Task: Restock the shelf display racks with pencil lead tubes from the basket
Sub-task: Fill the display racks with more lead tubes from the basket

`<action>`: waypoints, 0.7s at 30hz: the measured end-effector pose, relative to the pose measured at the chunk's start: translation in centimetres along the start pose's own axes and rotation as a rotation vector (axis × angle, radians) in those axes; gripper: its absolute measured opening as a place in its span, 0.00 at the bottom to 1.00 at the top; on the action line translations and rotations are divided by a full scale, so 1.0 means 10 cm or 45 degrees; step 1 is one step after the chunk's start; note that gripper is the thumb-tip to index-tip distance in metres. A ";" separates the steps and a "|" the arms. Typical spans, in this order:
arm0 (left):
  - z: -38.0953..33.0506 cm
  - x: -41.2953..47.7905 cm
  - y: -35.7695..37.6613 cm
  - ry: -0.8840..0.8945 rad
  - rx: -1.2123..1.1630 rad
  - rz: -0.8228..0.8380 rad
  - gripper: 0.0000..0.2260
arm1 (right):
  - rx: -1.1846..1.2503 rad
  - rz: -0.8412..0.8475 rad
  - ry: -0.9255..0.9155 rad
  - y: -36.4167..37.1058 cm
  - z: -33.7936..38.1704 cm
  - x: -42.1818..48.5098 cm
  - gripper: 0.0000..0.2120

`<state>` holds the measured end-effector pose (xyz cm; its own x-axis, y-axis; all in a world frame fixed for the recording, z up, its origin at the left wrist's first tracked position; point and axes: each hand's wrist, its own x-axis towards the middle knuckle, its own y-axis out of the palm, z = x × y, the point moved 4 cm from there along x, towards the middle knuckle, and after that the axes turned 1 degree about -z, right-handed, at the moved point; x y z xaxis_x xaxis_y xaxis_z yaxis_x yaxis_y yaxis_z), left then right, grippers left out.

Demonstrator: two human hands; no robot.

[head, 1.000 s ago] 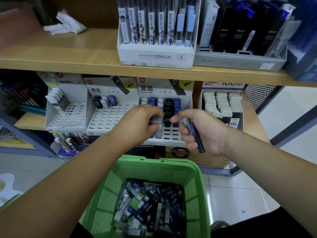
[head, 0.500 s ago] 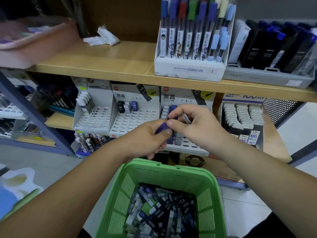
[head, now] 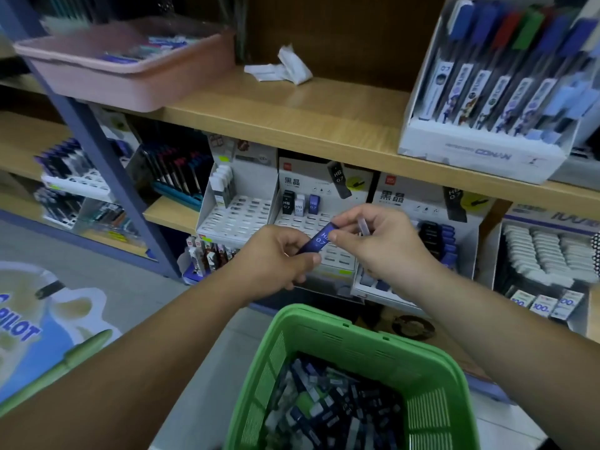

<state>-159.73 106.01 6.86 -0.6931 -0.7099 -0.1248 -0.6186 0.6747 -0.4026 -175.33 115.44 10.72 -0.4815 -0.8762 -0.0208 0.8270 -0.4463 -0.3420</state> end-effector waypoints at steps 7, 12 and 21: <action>0.48 0.45 -0.19 0.014 0.399 -0.223 0.03 | -0.359 -0.215 -0.097 0.18 0.03 0.60 0.05; 0.74 0.57 -0.19 0.112 0.368 -0.252 0.04 | -0.471 -0.230 0.042 0.36 -0.15 1.09 0.10; 1.00 0.59 -0.32 0.199 0.538 -0.189 0.06 | -0.691 -0.140 0.022 0.40 -0.32 1.34 0.05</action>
<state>-158.16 97.63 -1.71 -0.6762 -0.7315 0.0870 -0.5328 0.4040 -0.7436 -179.43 102.46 6.04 -0.5651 -0.8245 0.0288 0.5052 -0.3734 -0.7780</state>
